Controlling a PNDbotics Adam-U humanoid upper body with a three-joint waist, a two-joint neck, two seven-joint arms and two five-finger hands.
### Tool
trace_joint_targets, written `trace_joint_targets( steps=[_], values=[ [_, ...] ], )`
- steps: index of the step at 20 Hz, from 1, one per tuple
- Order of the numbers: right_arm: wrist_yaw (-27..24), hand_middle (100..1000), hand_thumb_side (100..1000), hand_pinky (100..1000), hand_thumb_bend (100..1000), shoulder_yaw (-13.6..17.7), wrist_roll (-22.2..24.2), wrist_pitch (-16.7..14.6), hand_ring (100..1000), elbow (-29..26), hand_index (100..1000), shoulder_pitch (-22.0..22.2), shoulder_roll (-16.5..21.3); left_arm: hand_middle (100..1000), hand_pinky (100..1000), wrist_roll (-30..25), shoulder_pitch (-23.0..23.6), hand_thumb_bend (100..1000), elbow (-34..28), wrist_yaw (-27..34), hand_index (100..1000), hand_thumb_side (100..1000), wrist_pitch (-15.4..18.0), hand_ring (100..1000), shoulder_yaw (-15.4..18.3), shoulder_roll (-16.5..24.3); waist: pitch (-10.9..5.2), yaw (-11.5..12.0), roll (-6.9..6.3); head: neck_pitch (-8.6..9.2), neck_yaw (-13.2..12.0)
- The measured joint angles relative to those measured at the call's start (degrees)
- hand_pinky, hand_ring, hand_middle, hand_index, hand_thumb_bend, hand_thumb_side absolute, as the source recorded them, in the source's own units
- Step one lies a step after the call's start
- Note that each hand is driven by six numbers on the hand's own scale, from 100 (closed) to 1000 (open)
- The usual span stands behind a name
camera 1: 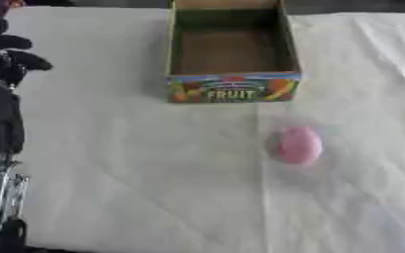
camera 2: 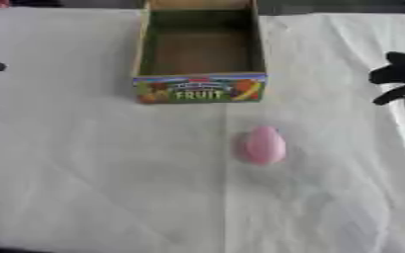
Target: Pick up objects on the table and place them in the box.
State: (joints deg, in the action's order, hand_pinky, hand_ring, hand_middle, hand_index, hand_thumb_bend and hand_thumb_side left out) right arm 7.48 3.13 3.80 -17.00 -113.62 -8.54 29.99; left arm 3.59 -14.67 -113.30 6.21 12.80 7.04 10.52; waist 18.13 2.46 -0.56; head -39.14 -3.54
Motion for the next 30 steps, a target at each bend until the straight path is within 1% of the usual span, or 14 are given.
trace_joint_targets(
  steps=[7, 9, 11, 12, 14, 19, 20, 21, 25, 26, 27, 28, 29, 30],
  values=[
    [-0.07, 712, 1000, 581, 271, 0.0, -0.12, -0.15, 748, 0.0, 901, 0.01, 0.09, 575, 583, 0.05, 0.0, 100, 0.0, 0.0, 787, 906, 0.01, 522, 0.2, -0.01, -0.15, 0.03, 0.05, 0.0, 0.02],
    [-0.03, 713, 1000, 578, 320, 0.0, -0.21, -0.25, 752, 0.0, 895, 0.01, 0.47, 575, 583, 0.07, 0.0, 100, 0.0, 0.0, 787, 906, 0.01, 522, 0.28, -0.01, -0.15, 0.03, 0.17, 0.0, 0.09],
    [0.36, 696, 1000, 576, 424, -0.09, -0.32, -0.33, 744, 0.0, 884, 0.01, 1.73, 574, 583, 0.1, 0.0, 100, 0.0, 0.0, 786, 906, -0.02, 522, 0.28, -0.01, -0.17, 0.03, 0.34, 0.0, 0.19],
    [0.56, 685, 1000, 571, 467, -0.34, -0.44, -0.2, 740, 0.0, 877, 0.01, 2.6, 574, 583, 0.12, 0.0, 100, 0.0, 0.0, 786, 905, -0.04, 522, 0.28, -0.01, -0.19, 0.03, 0.37, 0.0, 0.24],
    [0.68, 684, 1000, 574, 502, -1.02, -0.98, 0.68, 741, 0.0, 868, -0.03, 4.76, 574, 583, 0.13, 0.0, 100, 0.0, 0.0, 786, 906, -0.06, 521, 0.28, -0.01, -0.23, 0.04, 0.36, 0.0, 0.37],
    [2.55, 725, 1000, 601, 557, -3.21, -1.91, 2.11, 767, 0.0, 874, -1.1, 12.84, 575, 583, 0.05, 0.02, 100, 0.0, 0.0, 786, 904, -0.14, 521, 0.28, -0.01, -0.52, 0.34, 0.67, -0.01, 1.02],
    [3.26, 730, 1000, 619, 588, -3.71, -1.65, 2.18, 776, 0.0, 885, -1.39, 14.36, 574, 583, 0.01, 0.02, 100, 0.0, 0.0, 786, 904, -0.18, 521, 0.28, -0.01, -0.53, 0.34, 0.7, -0.01, 1.17],
    [4.14, 732, 1000, 622, 594, -4.29, -1.09, 2.2, 778, -0.01, 888, -1.77, 15.91, 574, 583, -0.02, 0.02, 100, 0.0, 0.0, 786, 904, -0.21, 521, 0.27, -0.01, -0.55, 0.36, 0.71, -0.01, 1.28],
    [7.63, 747, 1000, 633, 644, -6.69, 3.41, 1.48, 790, -0.03, 968, -3.18, 21.29, 574, 583, -0.16, 0.03, 100, 0.0, 0.0, 786, 903, -0.34, 521, 0.25, -0.01, -0.63, 0.66, 0.8, -0.01, 1.74],
    [8.28, 747, 945, 630, 657, -7.28, 4.72, 1.15, 792, -0.04, 977, -3.37, 22.32, 573, 583, -0.2, 0.03, 100, 0.0, 0.0, 785, 903, -0.37, 521, 0.25, -0.01, -0.69, 0.74, 0.84, 0.0, 1.78],
    [8.79, 747, 939, 630, 659, -7.85, 5.99, 0.85, 792, -0.07, 978, -3.58, 23.33, 573, 583, -0.24, 0.03, 100, 0.0, 0.0, 785, 903, -0.41, 521, 0.25, -0.01, -0.74, 0.75, 0.87, 0.0, 1.8],
    [9.17, 745, 850, 630, 686, -8.35, 7.23, 0.57, 794, -0.08, 980, -3.71, 24.18, 573, 583, -0.27, 0.03, 100, 0.0, 0.0, 785, 903, -0.44, 521, 0.24, -0.01, -0.8, 0.76, 0.88, 0.0, 1.82],
    [9.4, 745, 826, 630, 693, -8.85, 8.43, 0.37, 794, -0.09, 980, -4.08, 24.93, 573, 583, -0.29, 0.04, 100, 0.0, 0.01, 785, 903, -0.46, 521, 0.23, -0.01, -0.86, 0.78, 0.89, 0.01, 1.9],
    [9.6, 740, 744, 630, 719, -9.27, 9.66, 0.27, 796, -0.1, 979, -4.49, 25.66, 573, 583, -0.31, 0.04, 100, 0.0, 0.01, 785, 903, -0.48, 521, 0.22, -0.01, -0.89, 0.82, 0.92, 0.01, 1.97]
  ],
)
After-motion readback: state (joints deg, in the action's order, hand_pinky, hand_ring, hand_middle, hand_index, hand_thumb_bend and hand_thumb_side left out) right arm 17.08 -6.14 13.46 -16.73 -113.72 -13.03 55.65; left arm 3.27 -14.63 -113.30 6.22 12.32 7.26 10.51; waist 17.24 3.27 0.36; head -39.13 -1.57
